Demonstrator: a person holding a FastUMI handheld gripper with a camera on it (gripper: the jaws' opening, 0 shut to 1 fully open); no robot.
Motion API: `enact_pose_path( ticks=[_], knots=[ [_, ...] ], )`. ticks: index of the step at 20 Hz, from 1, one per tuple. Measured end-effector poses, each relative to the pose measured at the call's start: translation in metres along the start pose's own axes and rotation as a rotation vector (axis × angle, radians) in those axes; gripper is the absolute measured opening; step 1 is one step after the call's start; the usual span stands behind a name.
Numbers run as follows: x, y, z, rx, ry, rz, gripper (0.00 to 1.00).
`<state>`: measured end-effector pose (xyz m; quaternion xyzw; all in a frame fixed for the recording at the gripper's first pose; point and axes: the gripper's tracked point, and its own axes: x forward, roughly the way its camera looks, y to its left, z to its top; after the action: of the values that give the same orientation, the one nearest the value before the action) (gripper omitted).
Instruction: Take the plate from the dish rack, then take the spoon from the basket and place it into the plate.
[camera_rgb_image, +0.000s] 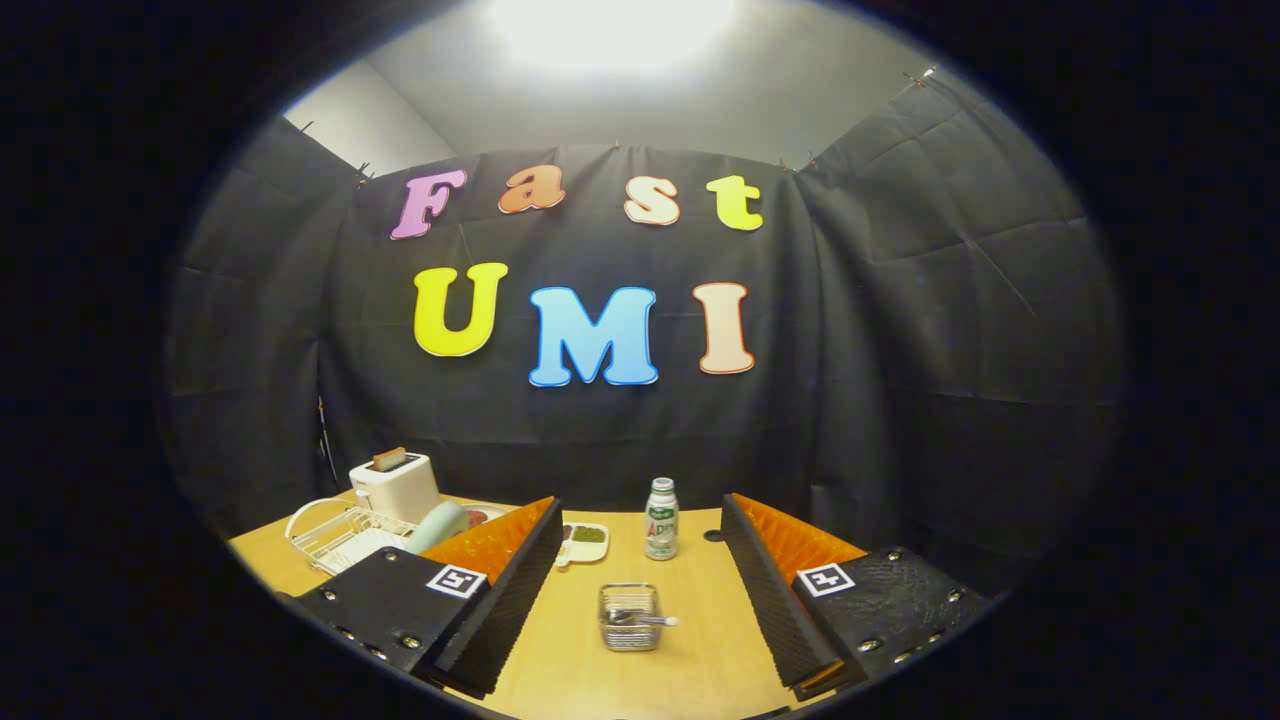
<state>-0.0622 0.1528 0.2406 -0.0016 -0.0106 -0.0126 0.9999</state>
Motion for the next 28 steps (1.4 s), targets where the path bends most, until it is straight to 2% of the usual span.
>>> enact_pose_path(
  ticks=[6,10,12,19,27,28],
  knots=[
    [0.046,0.123,-0.009,0.027,0.059,0.061,0.98],
    [0.084,0.190,-0.043,0.061,0.150,0.099,0.98],
    [0.104,0.212,-0.062,0.090,0.196,0.081,0.98],
    [0.161,0.250,-0.121,0.134,0.346,0.031,0.98],
    [0.190,0.248,-0.159,0.182,0.479,0.024,0.97],
    [0.192,0.249,-0.165,0.186,0.496,0.030,0.84]
  ],
)
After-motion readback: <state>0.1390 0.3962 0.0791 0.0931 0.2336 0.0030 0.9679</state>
